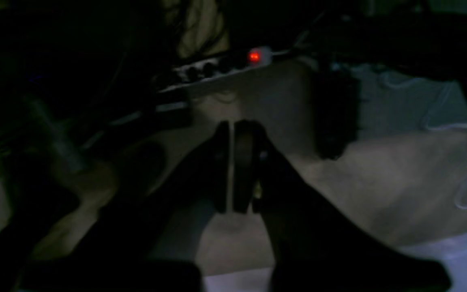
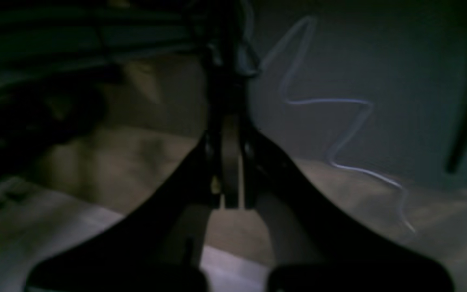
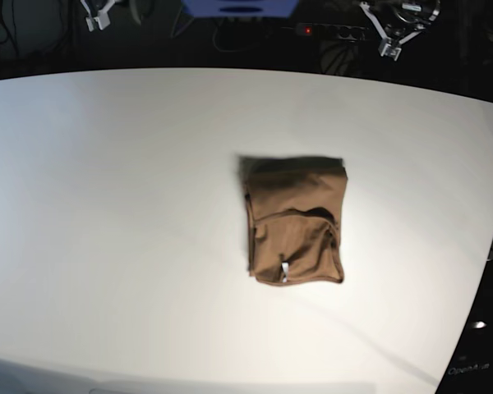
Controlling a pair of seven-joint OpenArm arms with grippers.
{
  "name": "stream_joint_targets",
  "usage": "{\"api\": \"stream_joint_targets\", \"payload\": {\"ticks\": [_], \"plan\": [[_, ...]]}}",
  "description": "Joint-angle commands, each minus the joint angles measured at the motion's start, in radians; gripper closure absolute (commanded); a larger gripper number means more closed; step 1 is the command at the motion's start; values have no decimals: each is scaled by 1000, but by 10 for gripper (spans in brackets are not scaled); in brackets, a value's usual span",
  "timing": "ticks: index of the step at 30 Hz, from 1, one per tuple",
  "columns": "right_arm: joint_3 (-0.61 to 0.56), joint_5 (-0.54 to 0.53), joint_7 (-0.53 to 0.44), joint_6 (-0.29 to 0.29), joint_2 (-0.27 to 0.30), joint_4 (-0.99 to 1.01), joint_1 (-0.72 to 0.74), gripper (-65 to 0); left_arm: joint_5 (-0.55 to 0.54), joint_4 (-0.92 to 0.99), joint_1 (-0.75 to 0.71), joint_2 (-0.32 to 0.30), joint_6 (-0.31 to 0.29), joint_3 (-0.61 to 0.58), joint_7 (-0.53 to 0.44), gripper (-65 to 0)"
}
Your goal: Fold the T-shirt properly
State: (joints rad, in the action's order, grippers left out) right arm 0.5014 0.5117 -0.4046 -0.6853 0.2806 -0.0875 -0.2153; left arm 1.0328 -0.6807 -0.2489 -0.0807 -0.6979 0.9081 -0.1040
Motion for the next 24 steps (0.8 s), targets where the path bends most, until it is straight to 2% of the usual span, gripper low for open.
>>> {"api": "stream_joint_targets", "payload": {"ticks": [1,2,5,8,11,13,17,22,24], "plan": [[0,1,-24,-13,13,32,1,-4,14,39,0,-17,0,4,-10,-23],[-4,3,-35,-13,15,53,15,-6,31,89,15,-24,0,4,-13,-23],[-40,3,-32,69,10,56,32,-7,60,220,53,-51,0,3,-18,-23],[-53,1,-32,178,-16,58,35,-7,59,333,101,-74,0,7,-18,-23],[-50,-2,-30,316,-30,58,41,-7,62,433,136,-75,0,3,-20,-23],[-50,-3,-27,411,-59,59,53,-7,67,488,151,-67,0,1,-47,-23],[-48,-5,-32,553,-106,58,57,-7,67,589,164,-64,205,3,-139,-23],[-34,-14,-26,566,-156,59,73,-9,37,662,185,-49,353,26,-152,-23],[3,-58,-26,566,-156,58,80,-9,16,665,185,-31,383,36,-150,-23]]}}
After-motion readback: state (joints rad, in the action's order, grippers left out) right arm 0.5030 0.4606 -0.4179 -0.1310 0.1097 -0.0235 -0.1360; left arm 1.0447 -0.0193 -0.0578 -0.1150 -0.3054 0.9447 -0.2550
